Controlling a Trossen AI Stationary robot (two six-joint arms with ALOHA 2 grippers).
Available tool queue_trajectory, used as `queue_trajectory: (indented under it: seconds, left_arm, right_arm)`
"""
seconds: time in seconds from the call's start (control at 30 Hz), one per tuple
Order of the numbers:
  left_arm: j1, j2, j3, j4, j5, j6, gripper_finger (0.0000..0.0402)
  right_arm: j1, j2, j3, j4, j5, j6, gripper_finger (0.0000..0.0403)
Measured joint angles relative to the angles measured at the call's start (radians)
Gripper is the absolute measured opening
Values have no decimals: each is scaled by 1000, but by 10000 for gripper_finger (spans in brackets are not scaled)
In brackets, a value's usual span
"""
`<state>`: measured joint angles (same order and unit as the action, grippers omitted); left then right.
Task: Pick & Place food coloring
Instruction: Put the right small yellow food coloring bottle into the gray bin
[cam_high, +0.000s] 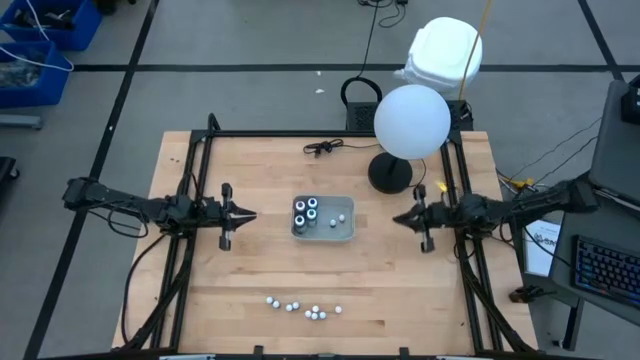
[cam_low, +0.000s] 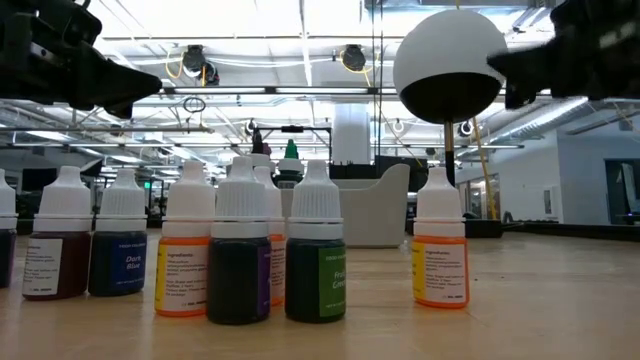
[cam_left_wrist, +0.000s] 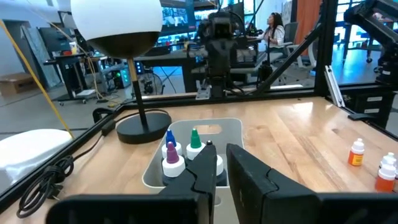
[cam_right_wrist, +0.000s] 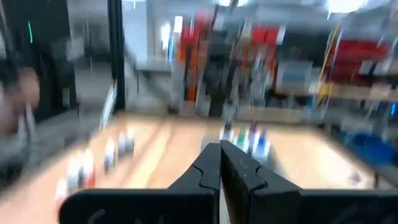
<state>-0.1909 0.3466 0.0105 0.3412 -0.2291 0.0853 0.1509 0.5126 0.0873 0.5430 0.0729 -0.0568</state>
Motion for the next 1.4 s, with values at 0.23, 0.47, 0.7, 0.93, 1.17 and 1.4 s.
queue_trajectory:
  seconds: [0.23, 0.47, 0.7, 0.93, 1.17, 1.4]
  left_arm:
    - [0, 0, 0, -5, 0, -15, 47]
    - [0, 0, 0, -9, 1, -41, 47]
    - [0, 0, 0, -23, 1, -52, 47]
    - [0, 0, 0, -32, 2, -64, 47]
    - [0, 0, 0, -32, 5, -65, 47]
    - [0, 0, 0, -42, 24, -64, 47]
  right_arm:
    - [190, 340, 282, -154, 168, -25, 0]
    - [289, 785, 793, -583, 178, 43, 0]
    - [359, 1164, 1286, -1001, 110, 89, 0]
    - [408, 1429, 1570, -1193, 106, 93, 0]
    - [413, 1481, 1596, -1167, 79, 122, 14]
    - [415, 1481, 1545, -1074, 55, 84, 101]
